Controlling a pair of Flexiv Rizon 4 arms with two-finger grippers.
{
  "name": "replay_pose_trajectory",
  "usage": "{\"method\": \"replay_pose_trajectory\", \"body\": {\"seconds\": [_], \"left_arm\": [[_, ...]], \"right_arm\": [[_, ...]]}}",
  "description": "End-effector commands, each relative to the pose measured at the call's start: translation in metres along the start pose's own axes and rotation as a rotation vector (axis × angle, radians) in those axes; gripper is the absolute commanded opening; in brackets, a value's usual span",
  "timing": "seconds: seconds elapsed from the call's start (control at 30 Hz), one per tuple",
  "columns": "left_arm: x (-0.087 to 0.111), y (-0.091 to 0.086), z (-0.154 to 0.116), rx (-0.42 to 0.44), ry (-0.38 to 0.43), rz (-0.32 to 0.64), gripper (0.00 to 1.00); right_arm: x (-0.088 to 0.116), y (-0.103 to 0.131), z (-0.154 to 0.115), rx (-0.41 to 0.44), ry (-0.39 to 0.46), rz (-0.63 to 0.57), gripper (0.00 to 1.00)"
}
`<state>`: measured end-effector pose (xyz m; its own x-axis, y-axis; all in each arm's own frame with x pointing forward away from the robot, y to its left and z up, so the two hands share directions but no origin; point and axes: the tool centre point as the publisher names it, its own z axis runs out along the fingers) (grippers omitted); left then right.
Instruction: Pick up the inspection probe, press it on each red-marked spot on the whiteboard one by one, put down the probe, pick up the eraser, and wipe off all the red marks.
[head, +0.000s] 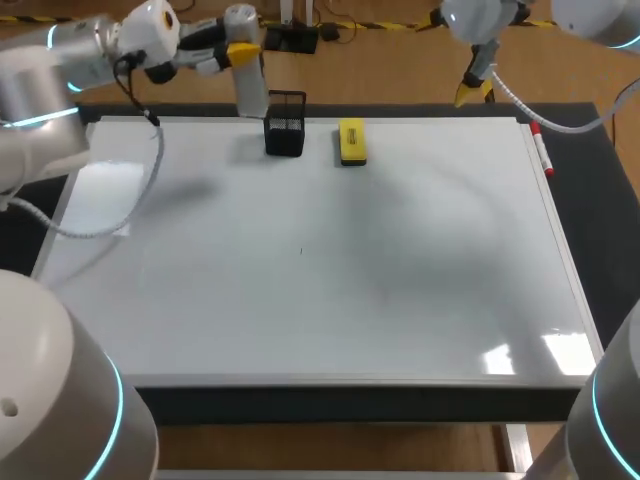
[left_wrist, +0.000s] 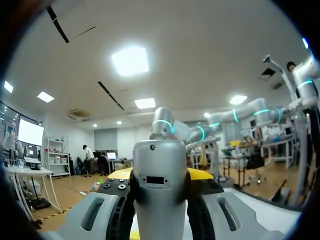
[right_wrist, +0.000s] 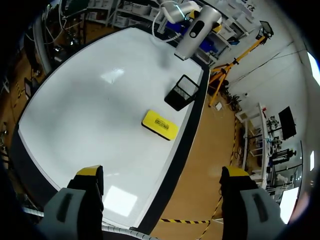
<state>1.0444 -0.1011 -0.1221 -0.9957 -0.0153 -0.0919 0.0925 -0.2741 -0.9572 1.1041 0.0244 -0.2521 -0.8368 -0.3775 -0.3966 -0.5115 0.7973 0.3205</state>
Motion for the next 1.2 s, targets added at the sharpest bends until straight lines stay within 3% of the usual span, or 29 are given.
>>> {"method": "replay_pose_trajectory", "body": {"seconds": [0.03,0.67,1.2], "left_arm": [[-0.019,0.009,0.01,0.02,0.067,-0.01,0.0],[-0.055,0.047,0.023,0.037,0.048,-0.006,0.0],[-0.07,0.077,0.016,0.045,0.034,-0.029,0.0]], "right_arm": [[-0.001,0.0,0.0,0.003,0.004,-0.001,1.0],[-0.001,0.0,0.0,0.003,0.004,-0.001,1.0],[-0.001,0.0,0.0,0.003,0.004,-0.001,1.0]]}}
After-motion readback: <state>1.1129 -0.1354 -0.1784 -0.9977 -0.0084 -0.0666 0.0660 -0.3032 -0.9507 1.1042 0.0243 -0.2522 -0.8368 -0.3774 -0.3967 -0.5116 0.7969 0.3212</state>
